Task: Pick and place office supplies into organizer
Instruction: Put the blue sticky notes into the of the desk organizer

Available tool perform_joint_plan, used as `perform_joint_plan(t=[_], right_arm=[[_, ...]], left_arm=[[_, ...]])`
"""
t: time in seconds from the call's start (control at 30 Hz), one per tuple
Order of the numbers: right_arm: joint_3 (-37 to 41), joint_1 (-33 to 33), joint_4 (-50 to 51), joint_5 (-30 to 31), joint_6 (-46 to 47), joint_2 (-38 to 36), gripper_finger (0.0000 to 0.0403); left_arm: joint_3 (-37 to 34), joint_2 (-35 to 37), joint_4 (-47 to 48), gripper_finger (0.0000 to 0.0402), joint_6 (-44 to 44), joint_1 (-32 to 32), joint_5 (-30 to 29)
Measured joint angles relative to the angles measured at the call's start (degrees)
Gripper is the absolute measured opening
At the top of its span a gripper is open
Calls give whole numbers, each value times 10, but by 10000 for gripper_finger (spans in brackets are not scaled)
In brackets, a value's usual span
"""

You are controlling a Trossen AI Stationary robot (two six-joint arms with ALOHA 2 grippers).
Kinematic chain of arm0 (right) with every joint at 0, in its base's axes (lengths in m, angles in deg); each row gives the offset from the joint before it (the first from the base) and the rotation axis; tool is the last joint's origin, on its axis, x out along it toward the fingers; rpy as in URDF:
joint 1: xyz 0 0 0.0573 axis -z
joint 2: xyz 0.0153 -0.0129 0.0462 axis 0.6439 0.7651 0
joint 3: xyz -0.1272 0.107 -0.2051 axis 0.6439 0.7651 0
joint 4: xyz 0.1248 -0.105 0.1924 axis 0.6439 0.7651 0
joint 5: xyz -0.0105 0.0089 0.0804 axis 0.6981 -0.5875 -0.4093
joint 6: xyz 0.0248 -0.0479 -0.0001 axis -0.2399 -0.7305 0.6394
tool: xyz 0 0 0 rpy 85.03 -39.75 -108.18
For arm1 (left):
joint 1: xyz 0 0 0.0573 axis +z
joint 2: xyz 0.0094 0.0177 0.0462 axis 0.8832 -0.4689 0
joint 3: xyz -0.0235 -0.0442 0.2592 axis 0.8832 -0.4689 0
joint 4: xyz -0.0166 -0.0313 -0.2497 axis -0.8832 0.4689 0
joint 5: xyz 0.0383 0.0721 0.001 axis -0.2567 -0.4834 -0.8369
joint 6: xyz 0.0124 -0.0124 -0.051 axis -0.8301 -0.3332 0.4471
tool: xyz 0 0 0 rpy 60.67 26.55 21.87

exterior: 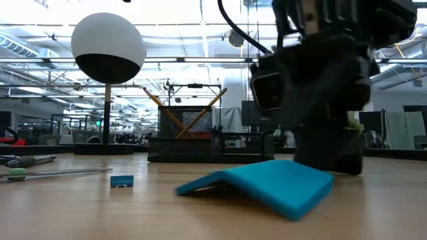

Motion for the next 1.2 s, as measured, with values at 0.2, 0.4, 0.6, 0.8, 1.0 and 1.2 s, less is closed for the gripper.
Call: perform_joint_plan(t=[0.2, 0.4, 0.6, 0.8, 1.0, 1.2], right_arm=[[-26, -1, -3, 4, -5, 23, 185], [-39, -1, 16, 7, -15, 26, 185], [-43, -2, 31, 23, -20, 27, 185], [-55, -4, 42, 52, -27, 39, 185], [-92, -2, 39, 24, -40, 68, 185], [-96, -2, -2, -8, -34, 70, 185]], left_arm=[[0, 0, 1, 47, 0, 0, 0], [0, 0, 1, 47, 0, 0, 0], [0, 0, 1, 47, 0, 0, 0], [0, 0, 2, 47, 0, 0, 0], [0, 0, 2, 47, 0, 0, 0], [0, 0, 2, 47, 0, 0, 0]])
